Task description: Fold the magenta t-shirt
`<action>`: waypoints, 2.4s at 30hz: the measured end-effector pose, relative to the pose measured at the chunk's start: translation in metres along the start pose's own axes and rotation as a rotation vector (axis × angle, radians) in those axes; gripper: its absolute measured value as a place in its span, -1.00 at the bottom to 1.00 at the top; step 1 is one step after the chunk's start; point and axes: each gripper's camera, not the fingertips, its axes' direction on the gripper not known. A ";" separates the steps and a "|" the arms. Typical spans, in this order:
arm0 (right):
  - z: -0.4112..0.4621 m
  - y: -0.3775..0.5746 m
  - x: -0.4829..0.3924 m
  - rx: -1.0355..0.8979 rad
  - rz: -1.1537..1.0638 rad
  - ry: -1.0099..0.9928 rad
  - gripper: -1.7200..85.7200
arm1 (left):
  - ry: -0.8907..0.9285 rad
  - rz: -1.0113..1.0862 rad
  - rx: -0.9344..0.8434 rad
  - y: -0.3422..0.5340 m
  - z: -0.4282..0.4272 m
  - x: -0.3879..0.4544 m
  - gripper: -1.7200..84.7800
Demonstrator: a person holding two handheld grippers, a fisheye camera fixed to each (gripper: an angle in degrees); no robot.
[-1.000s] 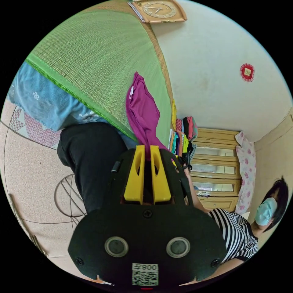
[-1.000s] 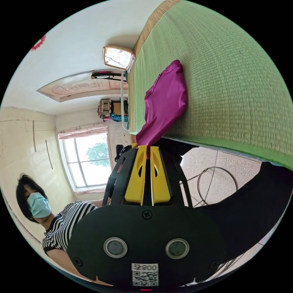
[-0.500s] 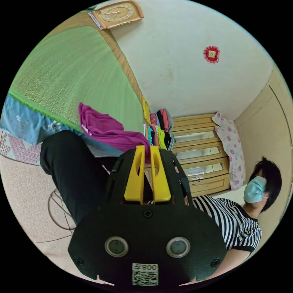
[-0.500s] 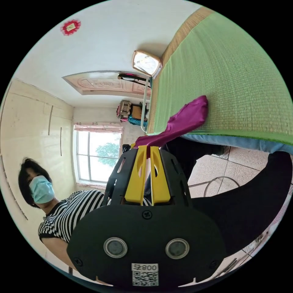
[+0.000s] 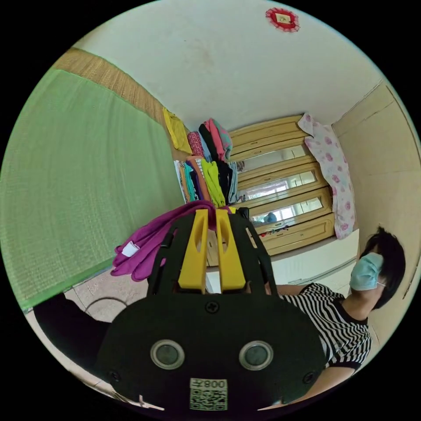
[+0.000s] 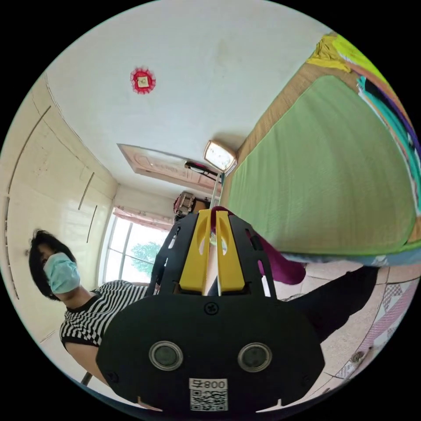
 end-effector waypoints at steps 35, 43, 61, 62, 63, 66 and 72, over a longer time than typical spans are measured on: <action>-0.410 0.028 0.030 0.467 0.228 0.567 -0.93 | -0.063 0.489 -0.616 -0.132 0.665 -0.006 -0.88; -0.409 0.074 0.063 0.587 0.286 0.459 -0.95 | -0.010 0.437 -0.664 -0.126 0.690 -0.049 -0.87; -0.239 0.055 -0.016 0.426 0.036 1.017 -0.96 | -0.109 0.597 -0.545 -0.136 0.708 -0.064 -0.96; -0.225 0.062 -0.029 0.430 -0.022 0.993 -0.96 | -0.111 0.616 -0.544 -0.137 0.709 -0.062 -0.96; -0.216 0.065 -0.036 0.429 -0.055 0.978 -0.96 | -0.119 0.625 -0.550 -0.137 0.711 -0.061 -0.96; -0.161 0.075 -0.050 0.372 -0.161 0.946 -0.96 | -0.217 0.624 -0.585 -0.138 0.721 -0.071 -0.96; -0.095 0.083 -0.027 0.275 -0.160 1.050 -0.96 | -0.216 0.606 -0.566 -0.136 0.695 -0.084 -0.96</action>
